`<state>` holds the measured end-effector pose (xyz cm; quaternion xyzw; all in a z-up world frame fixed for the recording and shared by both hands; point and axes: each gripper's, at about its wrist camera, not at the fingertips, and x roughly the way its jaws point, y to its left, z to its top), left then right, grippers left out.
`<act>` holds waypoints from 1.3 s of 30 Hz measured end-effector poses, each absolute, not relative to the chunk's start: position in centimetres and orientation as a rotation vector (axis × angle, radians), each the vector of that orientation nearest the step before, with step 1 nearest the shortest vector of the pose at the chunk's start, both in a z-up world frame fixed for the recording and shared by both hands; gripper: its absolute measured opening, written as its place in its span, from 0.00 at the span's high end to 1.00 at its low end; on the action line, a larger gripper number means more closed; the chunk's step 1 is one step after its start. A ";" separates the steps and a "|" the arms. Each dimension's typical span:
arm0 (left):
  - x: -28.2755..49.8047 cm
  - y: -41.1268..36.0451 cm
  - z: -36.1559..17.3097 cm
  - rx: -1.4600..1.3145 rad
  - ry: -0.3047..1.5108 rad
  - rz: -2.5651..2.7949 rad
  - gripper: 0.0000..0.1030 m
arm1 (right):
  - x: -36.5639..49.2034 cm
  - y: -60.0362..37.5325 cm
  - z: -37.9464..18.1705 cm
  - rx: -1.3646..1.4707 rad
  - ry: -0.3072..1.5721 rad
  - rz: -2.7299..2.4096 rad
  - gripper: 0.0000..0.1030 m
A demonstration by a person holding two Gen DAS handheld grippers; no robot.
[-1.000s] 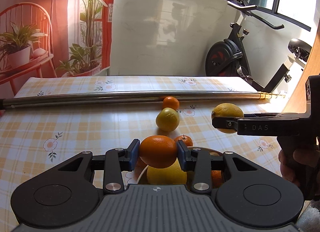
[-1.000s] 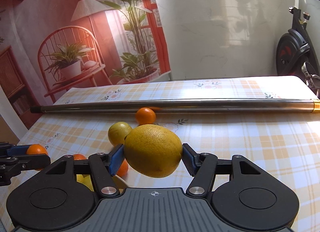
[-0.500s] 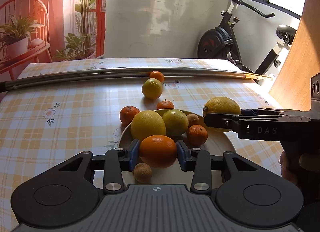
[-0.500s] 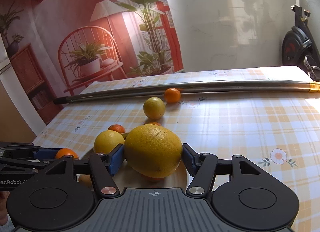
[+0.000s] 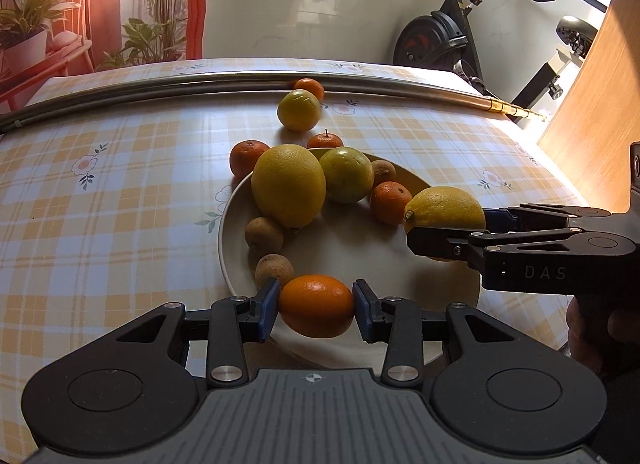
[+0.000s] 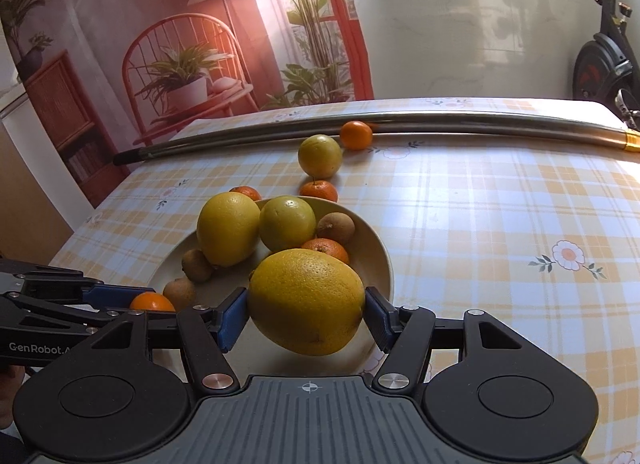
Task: Organize fruits
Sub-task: 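Carry the tangerine over the plate with the left gripper while the right carries the grapefruit there, then lower the grapefruit into the plate and open the right gripper while the left holds the tangerine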
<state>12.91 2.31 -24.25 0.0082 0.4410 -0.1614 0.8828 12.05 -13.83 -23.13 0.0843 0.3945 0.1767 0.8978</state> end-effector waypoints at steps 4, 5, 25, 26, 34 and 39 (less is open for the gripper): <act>12.8 2.0 -24.6 0.048 0.921 -0.326 0.60 | 12.0 -13.1 -23.6 0.143 0.834 0.376 0.44; 12.7 2.0 -24.7 0.052 0.918 -0.325 0.60 | 12.0 -13.1 -23.8 0.140 0.838 0.373 0.44; 12.4 1.3 -25.0 0.117 0.863 -0.289 0.58 | 11.8 -13.0 -23.7 0.081 0.787 0.347 0.43; 12.4 1.3 -25.1 0.119 0.862 -0.288 0.58 | 11.7 -13.1 -23.5 0.076 0.771 0.338 0.43; 12.0 1.7 -24.8 0.099 0.827 -0.264 0.58 | 11.6 -13.6 -23.2 0.075 0.738 0.305 0.38; 12.1 1.9 -24.7 0.088 0.821 -0.262 0.58 | 11.7 -14.1 -23.6 0.095 0.742 0.275 0.28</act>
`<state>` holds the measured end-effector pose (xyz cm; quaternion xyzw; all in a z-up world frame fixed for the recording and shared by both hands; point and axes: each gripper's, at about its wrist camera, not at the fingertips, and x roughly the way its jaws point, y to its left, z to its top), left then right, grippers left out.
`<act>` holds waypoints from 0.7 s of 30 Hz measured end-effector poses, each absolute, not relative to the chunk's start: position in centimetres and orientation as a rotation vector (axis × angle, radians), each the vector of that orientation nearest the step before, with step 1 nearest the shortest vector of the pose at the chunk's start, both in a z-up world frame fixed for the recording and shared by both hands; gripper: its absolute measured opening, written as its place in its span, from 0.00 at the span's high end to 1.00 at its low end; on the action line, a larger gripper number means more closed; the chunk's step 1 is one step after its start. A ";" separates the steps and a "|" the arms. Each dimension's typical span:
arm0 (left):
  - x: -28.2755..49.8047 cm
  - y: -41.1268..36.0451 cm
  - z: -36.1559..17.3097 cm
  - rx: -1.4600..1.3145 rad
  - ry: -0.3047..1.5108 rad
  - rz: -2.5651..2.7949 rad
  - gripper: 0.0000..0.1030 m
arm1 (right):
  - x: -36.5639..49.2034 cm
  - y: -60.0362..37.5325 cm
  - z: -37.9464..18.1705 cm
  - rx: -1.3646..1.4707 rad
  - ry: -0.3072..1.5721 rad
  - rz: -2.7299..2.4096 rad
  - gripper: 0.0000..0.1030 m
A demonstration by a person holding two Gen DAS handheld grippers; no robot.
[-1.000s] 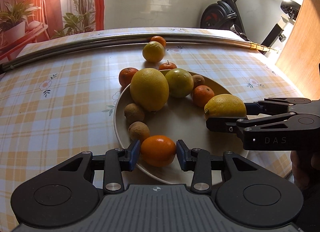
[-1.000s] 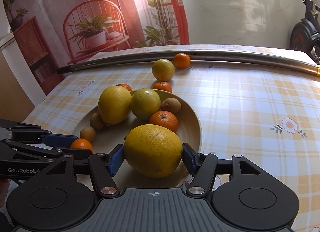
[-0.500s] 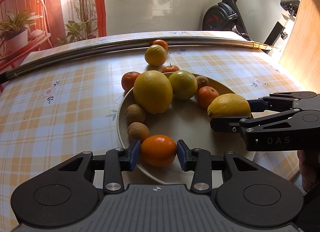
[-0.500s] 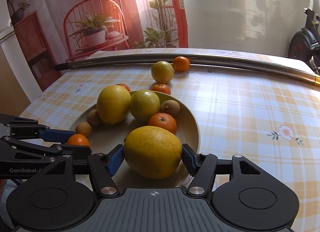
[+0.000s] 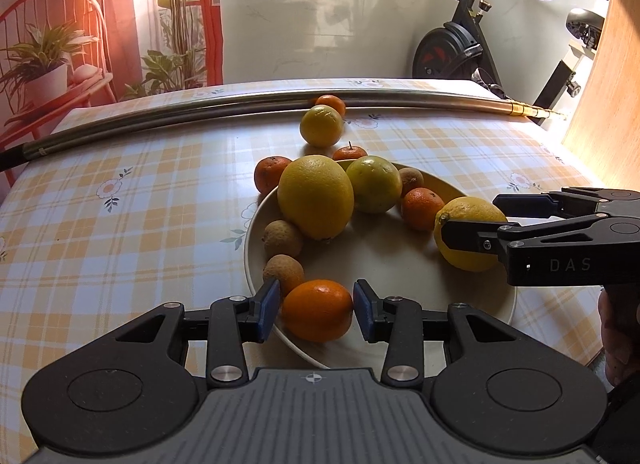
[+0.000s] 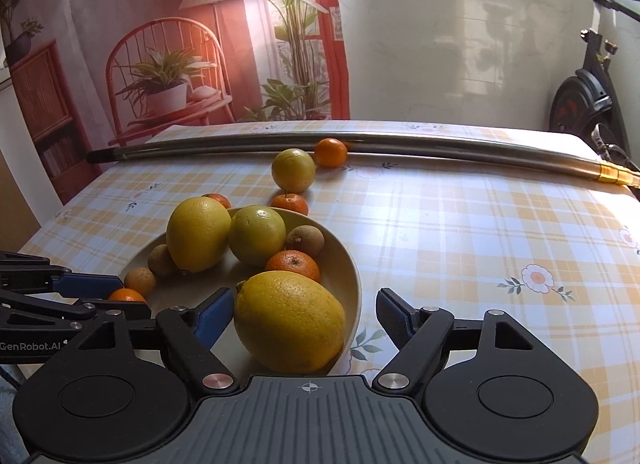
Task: Organize fruits
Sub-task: 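Lower the grapefruit into the plate and open the right gripper while the left holds the tangerine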
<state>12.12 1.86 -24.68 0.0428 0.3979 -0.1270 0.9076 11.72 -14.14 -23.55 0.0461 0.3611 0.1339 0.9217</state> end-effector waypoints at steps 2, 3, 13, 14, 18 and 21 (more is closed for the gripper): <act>12.1 1.9 -24.7 0.087 0.820 -0.260 0.58 | 11.8 -14.3 -23.7 0.102 0.744 0.276 0.28; 12.1 1.9 -24.7 0.085 0.819 -0.259 0.57 | 11.8 -14.2 -23.7 0.101 0.744 0.276 0.28; 12.3 2.3 -24.6 0.067 0.798 -0.243 0.57 | 11.9 -14.4 -24.2 0.123 0.759 0.269 0.21; 12.3 2.4 -24.6 0.065 0.797 -0.243 0.57 | 11.9 -14.4 -24.2 0.121 0.758 0.269 0.21; 12.2 2.4 -24.6 0.067 0.796 -0.243 0.57 | 11.9 -14.4 -24.2 0.124 0.759 0.269 0.21; 12.2 2.4 -24.6 0.067 0.795 -0.246 0.57 | 11.9 -14.5 -24.1 0.133 0.750 0.277 0.24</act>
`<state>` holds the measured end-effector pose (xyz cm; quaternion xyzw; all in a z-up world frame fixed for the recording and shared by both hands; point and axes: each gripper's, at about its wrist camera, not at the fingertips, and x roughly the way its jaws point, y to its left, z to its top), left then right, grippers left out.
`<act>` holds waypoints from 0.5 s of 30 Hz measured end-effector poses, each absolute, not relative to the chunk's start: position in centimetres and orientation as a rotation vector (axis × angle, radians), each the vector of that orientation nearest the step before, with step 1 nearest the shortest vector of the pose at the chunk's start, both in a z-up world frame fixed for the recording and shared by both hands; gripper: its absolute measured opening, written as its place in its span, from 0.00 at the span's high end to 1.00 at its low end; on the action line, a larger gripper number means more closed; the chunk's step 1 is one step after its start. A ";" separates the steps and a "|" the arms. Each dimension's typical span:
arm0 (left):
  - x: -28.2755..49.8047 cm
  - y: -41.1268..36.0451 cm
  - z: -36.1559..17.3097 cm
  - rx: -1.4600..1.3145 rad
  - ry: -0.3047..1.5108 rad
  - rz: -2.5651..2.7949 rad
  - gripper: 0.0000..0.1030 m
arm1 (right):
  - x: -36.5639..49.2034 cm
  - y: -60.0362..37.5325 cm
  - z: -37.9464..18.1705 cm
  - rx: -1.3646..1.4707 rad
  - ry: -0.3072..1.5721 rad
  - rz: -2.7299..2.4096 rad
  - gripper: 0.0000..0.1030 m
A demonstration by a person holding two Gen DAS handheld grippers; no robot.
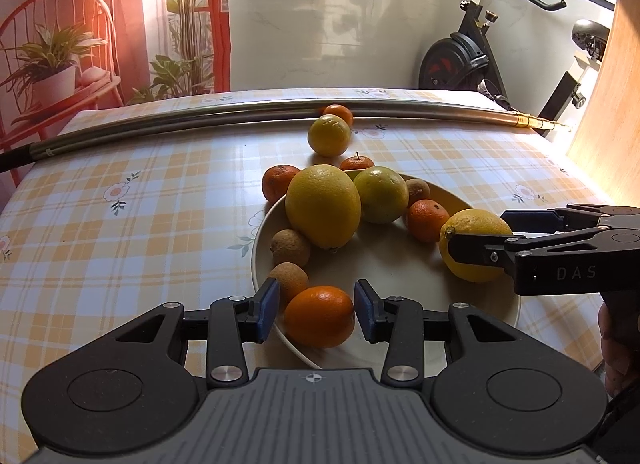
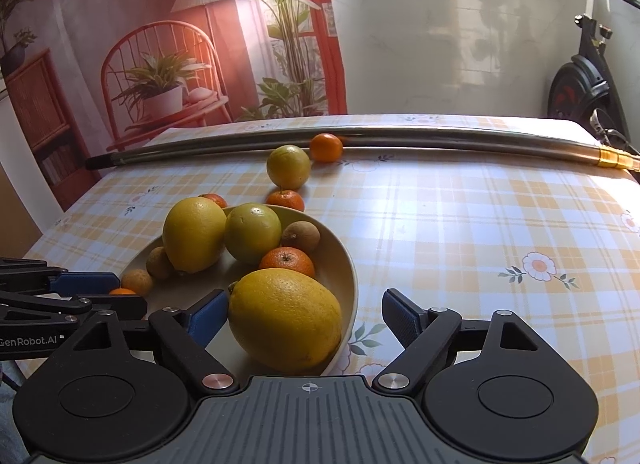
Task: Organize fruits
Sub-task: 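Lower the grapefruit into the plate and open the right gripper while the left holds the tangerine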
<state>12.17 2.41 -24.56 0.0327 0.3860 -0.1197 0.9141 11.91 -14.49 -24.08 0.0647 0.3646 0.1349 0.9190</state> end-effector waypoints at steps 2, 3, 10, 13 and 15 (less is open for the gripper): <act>12.1 2.5 -24.5 0.064 0.791 -0.247 0.57 | 11.8 -14.5 -24.0 0.140 0.741 0.283 0.25; 12.1 2.5 -24.4 0.062 0.787 -0.248 0.57 | 11.8 -14.7 -23.8 0.146 0.736 0.286 0.25; 12.0 2.9 -23.7 0.046 0.743 -0.253 0.51 | 12.0 -15.5 -23.3 0.184 0.724 0.276 0.25; 12.1 3.0 -23.5 0.040 0.735 -0.249 0.51 | 12.1 -16.0 -23.2 0.204 0.722 0.265 0.25; 12.1 3.2 -23.4 0.036 0.731 -0.245 0.51 | 12.0 -16.2 -23.1 0.210 0.717 0.256 0.25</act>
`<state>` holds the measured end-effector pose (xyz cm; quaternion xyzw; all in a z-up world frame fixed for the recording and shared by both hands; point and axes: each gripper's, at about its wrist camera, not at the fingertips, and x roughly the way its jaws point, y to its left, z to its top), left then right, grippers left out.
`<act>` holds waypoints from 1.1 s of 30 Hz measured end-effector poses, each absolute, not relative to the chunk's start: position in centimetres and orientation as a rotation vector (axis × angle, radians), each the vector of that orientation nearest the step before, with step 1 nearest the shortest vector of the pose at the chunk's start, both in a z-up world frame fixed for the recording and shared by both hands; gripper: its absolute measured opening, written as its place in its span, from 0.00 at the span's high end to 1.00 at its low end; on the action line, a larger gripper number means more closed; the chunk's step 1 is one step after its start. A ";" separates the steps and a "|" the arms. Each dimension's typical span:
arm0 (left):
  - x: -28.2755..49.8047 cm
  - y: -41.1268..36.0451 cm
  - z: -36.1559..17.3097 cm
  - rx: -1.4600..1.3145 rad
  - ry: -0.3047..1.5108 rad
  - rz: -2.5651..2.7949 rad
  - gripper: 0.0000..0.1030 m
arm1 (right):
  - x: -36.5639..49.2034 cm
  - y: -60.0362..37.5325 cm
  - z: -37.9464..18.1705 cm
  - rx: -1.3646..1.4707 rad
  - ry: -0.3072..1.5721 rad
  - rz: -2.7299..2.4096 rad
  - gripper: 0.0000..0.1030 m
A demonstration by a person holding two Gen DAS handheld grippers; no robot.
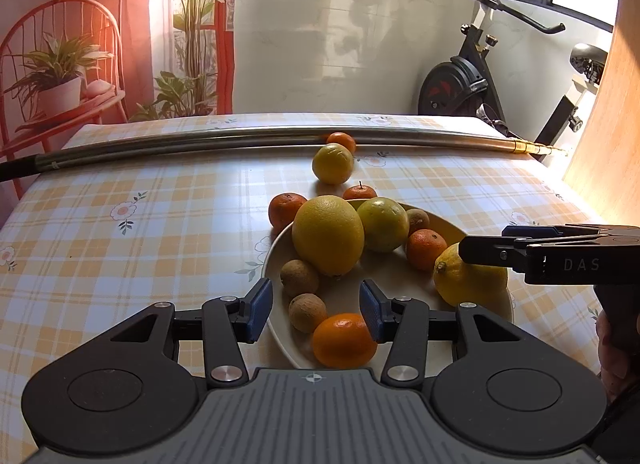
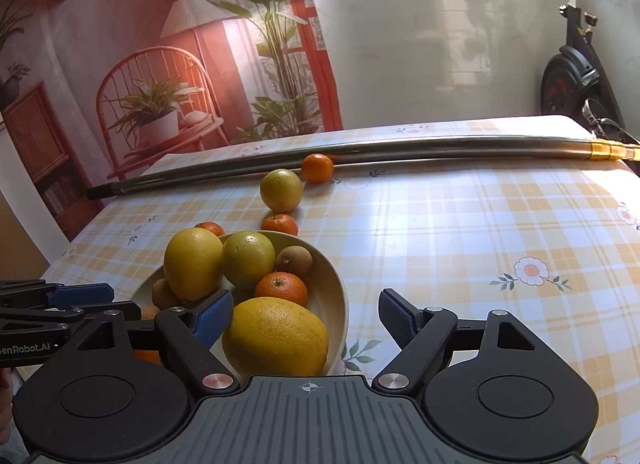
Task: Organize fruits
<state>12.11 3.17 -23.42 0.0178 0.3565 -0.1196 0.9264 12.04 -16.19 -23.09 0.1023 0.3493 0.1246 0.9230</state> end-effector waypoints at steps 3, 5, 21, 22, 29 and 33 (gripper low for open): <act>12.1 3.4 -23.3 0.031 0.727 -0.242 0.51 | 12.1 -16.4 -23.0 0.221 0.713 0.242 0.25; 12.2 3.5 -23.3 0.026 0.725 -0.241 0.51 | 12.2 -16.6 -23.0 0.230 0.712 0.234 0.26; 12.5 4.3 -23.1 -0.009 0.736 -0.211 0.51 | 12.2 -17.2 -22.9 0.241 0.695 0.207 0.28; 12.7 4.4 -23.1 -0.012 0.743 -0.208 0.51 | 12.2 -17.3 -22.7 0.239 0.692 0.204 0.28; 15.0 6.7 -21.3 -0.079 0.745 -0.166 0.51 | 13.8 -17.8 -21.3 0.217 0.669 0.191 0.28; 17.4 6.9 -20.2 -0.093 0.781 -0.173 0.51 | 15.4 -17.8 -20.3 0.208 0.661 0.189 0.28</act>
